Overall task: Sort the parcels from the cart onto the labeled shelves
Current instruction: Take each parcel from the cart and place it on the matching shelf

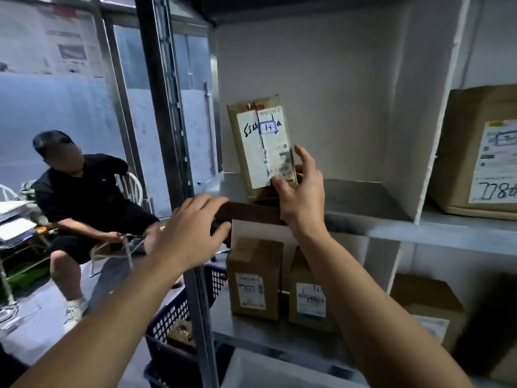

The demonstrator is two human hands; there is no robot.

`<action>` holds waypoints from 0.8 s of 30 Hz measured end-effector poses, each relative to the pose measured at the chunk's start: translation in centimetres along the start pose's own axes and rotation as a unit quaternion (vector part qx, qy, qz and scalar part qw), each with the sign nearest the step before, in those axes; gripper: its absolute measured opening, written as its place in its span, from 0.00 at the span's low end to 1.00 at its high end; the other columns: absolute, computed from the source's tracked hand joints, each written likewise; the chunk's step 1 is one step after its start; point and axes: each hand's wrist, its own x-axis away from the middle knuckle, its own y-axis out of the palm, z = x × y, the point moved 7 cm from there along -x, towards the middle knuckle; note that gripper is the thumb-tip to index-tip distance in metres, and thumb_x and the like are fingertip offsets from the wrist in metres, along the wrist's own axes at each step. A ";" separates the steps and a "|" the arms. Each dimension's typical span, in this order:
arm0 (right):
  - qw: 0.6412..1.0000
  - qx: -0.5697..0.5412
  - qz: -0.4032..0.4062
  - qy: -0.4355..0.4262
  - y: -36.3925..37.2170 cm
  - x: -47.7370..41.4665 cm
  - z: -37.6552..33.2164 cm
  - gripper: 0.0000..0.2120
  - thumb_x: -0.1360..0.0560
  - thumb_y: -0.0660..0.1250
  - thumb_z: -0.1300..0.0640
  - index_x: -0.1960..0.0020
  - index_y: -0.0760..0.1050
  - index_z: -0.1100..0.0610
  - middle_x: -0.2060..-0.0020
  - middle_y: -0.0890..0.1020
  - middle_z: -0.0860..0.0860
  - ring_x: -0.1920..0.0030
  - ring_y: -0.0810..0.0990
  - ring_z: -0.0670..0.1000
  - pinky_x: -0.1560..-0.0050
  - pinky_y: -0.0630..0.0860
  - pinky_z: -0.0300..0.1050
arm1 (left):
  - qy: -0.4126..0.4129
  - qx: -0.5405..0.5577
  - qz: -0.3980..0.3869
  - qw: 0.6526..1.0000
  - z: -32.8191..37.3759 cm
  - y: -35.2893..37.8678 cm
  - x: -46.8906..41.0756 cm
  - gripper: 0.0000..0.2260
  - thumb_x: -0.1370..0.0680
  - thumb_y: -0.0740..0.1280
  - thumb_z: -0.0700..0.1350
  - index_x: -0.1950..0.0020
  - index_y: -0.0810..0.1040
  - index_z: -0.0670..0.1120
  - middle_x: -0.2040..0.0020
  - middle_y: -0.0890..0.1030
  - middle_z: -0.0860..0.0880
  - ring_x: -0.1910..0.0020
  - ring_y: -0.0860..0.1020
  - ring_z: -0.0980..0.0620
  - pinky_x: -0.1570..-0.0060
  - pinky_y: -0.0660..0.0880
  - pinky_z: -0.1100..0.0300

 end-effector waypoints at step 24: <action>0.984 0.166 0.056 0.016 7.6 -2.7 -0.4 0.38 0.23 0.72 0.59 0.22 0.56 0.42 0.36 0.75 0.52 0.43 0.74 0.48 0.44 0.80 0.51 | 0.147 0.035 0.025 0.988 -5.8 -0.1 -2.2 0.21 0.23 0.66 0.51 0.30 0.71 0.51 0.35 0.74 0.50 0.36 0.71 0.48 0.37 0.70 0.47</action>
